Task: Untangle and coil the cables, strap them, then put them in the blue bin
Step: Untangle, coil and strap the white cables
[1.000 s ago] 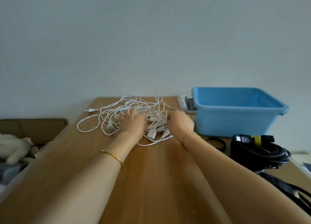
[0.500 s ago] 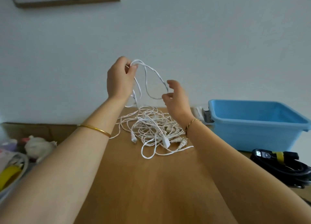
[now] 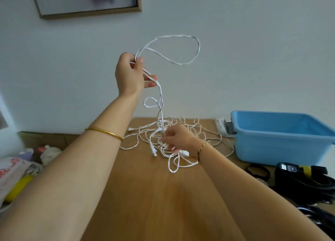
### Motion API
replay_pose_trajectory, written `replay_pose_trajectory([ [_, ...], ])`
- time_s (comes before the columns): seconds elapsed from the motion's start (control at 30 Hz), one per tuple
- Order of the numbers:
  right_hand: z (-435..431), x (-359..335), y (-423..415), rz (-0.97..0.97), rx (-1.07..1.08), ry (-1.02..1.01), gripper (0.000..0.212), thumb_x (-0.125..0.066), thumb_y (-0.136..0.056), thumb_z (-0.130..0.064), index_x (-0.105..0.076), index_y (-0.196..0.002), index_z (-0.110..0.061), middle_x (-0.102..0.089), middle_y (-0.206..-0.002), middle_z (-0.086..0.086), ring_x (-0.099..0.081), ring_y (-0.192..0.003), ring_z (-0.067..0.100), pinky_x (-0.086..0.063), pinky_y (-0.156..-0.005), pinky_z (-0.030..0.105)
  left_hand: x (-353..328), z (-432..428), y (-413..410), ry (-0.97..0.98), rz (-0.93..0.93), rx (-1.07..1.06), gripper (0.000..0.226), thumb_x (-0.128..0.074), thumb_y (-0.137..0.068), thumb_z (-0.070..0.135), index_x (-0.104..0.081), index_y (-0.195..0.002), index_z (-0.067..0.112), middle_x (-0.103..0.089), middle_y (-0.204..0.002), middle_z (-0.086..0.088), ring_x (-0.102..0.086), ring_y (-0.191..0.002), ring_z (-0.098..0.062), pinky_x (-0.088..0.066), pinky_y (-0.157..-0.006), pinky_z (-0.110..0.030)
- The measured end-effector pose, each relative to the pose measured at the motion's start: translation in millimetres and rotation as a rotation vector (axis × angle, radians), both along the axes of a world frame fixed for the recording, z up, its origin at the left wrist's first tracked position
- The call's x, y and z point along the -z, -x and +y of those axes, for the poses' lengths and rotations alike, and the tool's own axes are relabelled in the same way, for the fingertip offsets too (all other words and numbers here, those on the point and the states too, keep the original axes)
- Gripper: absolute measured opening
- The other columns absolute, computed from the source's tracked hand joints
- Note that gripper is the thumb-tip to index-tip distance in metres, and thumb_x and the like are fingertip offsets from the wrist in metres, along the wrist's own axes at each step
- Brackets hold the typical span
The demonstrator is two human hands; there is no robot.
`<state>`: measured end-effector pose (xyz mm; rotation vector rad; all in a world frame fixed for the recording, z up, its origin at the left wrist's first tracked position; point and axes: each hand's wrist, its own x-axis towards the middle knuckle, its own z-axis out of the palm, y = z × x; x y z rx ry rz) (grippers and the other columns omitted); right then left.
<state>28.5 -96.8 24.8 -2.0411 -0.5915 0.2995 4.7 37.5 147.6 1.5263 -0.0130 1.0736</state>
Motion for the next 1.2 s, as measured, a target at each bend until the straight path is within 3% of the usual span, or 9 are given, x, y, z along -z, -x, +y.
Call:
replay_pose_trajectory([
  [0.2, -11, -40, -27, -0.153, 0.516, -0.600, 0.010, -0.059, -0.091, -0.013, -0.063, -0.094, -0.004, -0.059, -0.063, 0.003, -0.061, -0.062, 0.020, -0.054, -0.069, 0.035, 13, 22, -4, -0.187, 0.243, -0.132, 0.008, -0.047, -0.098, 0.016, -0.048, -0.091, 0.012, -0.055, -0.075, -0.003, -0.059, -0.038, -0.006, -0.049, -0.038, -0.024],
  [0.33, -21, -55, -31, -0.191, 0.467, -0.702, 0.019, -0.048, -0.091, 0.002, -0.066, -0.097, -0.003, -0.062, -0.077, 0.008, -0.062, -0.075, 0.019, -0.057, -0.073, 0.029, 36, 31, 3, -0.171, 0.575, 0.201, 0.009, -0.053, -0.097, 0.010, -0.056, -0.089, 0.009, -0.063, -0.088, -0.014, -0.066, -0.058, -0.014, -0.058, -0.057, -0.028],
  [0.53, -30, -43, -26, 0.139, 0.257, -0.872, 0.015, -0.047, -0.090, 0.006, -0.060, -0.090, -0.002, -0.060, -0.084, 0.014, -0.068, -0.075, 0.026, -0.059, -0.074, 0.038, 71, 46, 12, -0.892, 1.131, 0.606, 0.047, -0.057, -0.084, -0.010, -0.069, -0.104, 0.030, -0.063, -0.120, -0.007, -0.060, -0.112, -0.022, -0.049, -0.099, -0.041],
  [0.63, -29, -37, -23, 0.137, 0.101, -0.722, 0.021, -0.045, -0.090, 0.012, -0.058, -0.092, -0.005, -0.060, -0.087, 0.013, -0.065, -0.063, 0.018, -0.059, -0.062, 0.030, 74, 46, 9, -1.176, 1.308, 0.431, 0.059, -0.051, -0.082, -0.013, -0.061, -0.122, 0.028, -0.057, -0.129, 0.000, -0.055, -0.118, -0.017, -0.050, -0.098, -0.035],
  [0.77, -23, -28, -21, 0.057, 0.031, -0.547, 0.030, -0.035, -0.087, 0.018, -0.050, -0.089, -0.008, -0.064, -0.086, 0.010, -0.048, -0.050, 0.013, -0.040, -0.041, 0.018, 65, 31, 4, -0.880, 0.708, -0.098, 0.050, -0.048, -0.085, -0.009, -0.054, -0.130, 0.011, -0.052, -0.135, -0.011, -0.052, -0.119, -0.024, -0.042, -0.099, -0.031],
  [0.83, -19, -19, -24, 0.008, 0.021, -0.524, 0.032, -0.033, -0.085, 0.019, -0.048, -0.087, -0.010, -0.068, -0.081, 0.007, -0.042, -0.048, 0.010, -0.034, -0.042, 0.018, 61, 18, 5, -0.971, 0.578, -0.034, 0.056, -0.056, -0.085, 0.000, -0.044, -0.139, 0.011, -0.041, -0.145, -0.008, -0.039, -0.133, -0.021, -0.030, -0.108, -0.029],
  [0.93, -15, -7, -24, -0.044, 0.025, -0.560, 0.034, -0.036, -0.085, 0.018, -0.050, -0.087, -0.013, -0.065, -0.060, -0.011, -0.042, -0.053, 0.009, -0.032, -0.049, 0.019, 71, 2, 9, -0.928, 0.699, 0.256, 0.040, -0.056, -0.093, 0.014, -0.050, -0.133, 0.012, -0.055, -0.133, -0.003, -0.050, -0.124, -0.014, -0.036, -0.105, -0.029],
  [1.0, -15, -2, -19, -0.076, 0.072, -0.606, 0.033, -0.039, -0.086, 0.016, -0.052, -0.086, -0.015, -0.061, -0.056, -0.014, -0.044, -0.055, 0.007, -0.035, -0.051, 0.017, 82, -2, 10, -0.747, 0.710, 0.369, 0.015, -0.048, -0.098, 0.015, -0.062, -0.102, 0.011, -0.069, -0.093, -0.003, -0.065, -0.083, -0.005, -0.048, -0.079, -0.027],
  [1.2, -13, 38, -14, -0.189, 0.364, -0.637, 0.012, -0.059, -0.086, -0.001, -0.059, -0.091, -0.012, -0.054, -0.071, -0.001, -0.047, -0.061, 0.008, -0.041, -0.055, 0.016, 110, -7, 8, -0.209, 0.909, 0.617, 0.024, -0.045, -0.100, 0.016, -0.060, -0.085, 0.005, -0.044, -0.048, 0.005, -0.040, -0.038, -0.007, -0.048, -0.048, -0.025],
])
